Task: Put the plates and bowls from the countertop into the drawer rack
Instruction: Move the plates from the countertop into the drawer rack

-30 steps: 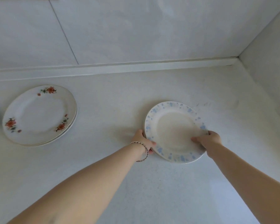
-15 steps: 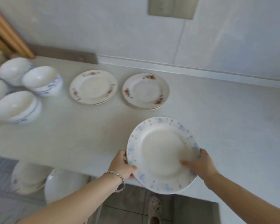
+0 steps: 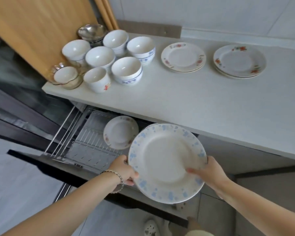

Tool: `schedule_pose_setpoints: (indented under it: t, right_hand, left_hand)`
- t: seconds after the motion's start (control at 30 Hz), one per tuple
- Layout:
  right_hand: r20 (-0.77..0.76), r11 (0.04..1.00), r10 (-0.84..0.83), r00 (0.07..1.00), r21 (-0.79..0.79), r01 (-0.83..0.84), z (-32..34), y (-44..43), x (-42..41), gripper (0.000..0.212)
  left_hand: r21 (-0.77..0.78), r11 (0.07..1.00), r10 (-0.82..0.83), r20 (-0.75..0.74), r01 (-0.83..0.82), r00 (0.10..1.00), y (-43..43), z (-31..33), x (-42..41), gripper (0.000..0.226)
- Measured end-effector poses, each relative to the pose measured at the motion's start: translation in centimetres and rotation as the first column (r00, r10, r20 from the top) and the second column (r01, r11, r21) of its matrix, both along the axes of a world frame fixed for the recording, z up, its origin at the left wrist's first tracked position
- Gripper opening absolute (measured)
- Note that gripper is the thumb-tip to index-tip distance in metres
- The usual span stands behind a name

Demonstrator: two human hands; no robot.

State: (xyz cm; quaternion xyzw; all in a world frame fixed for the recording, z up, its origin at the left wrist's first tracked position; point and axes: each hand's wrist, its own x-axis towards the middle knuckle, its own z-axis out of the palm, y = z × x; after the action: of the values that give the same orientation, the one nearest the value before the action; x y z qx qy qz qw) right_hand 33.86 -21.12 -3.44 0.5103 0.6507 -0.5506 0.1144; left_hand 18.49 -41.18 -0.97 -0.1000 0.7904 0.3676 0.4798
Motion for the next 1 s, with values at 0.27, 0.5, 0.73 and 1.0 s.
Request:
schedule_pose_setpoints:
  t: [0.27, 0.5, 0.73, 1.0]
  right_hand:
    - [0.065, 0.994, 0.097, 0.993, -0.057, -0.093, -5.5, -6.9, -5.8, 0.067]
    - [0.101, 0.996, 0.063, 0.993, -0.065, -0.057, -11.6, -11.3, -12.4, 0.071]
    - [0.178, 1.000, 0.000, 0.984, 0.012, -0.002, -18.9, -15.2, -19.6, 0.056]
    - [0.222, 0.972, -0.231, 0.947, 0.086, 0.217, -24.3, -17.4, -26.7, 0.061]
  left_hand:
    - [-0.171, 0.985, 0.021, 0.057, -0.011, 0.998, -5.7, -3.5, -5.4, 0.030]
    - [-0.243, 0.970, -0.017, 0.035, 0.025, 0.999, -9.1, -9.0, -11.8, 0.027]
    - [-0.237, 0.969, -0.070, 0.009, 0.070, 0.997, -11.0, -17.2, -19.7, 0.046]
    - [-0.187, 0.963, -0.204, -0.047, 0.192, 0.978, -11.2, -24.8, -28.0, 0.049]
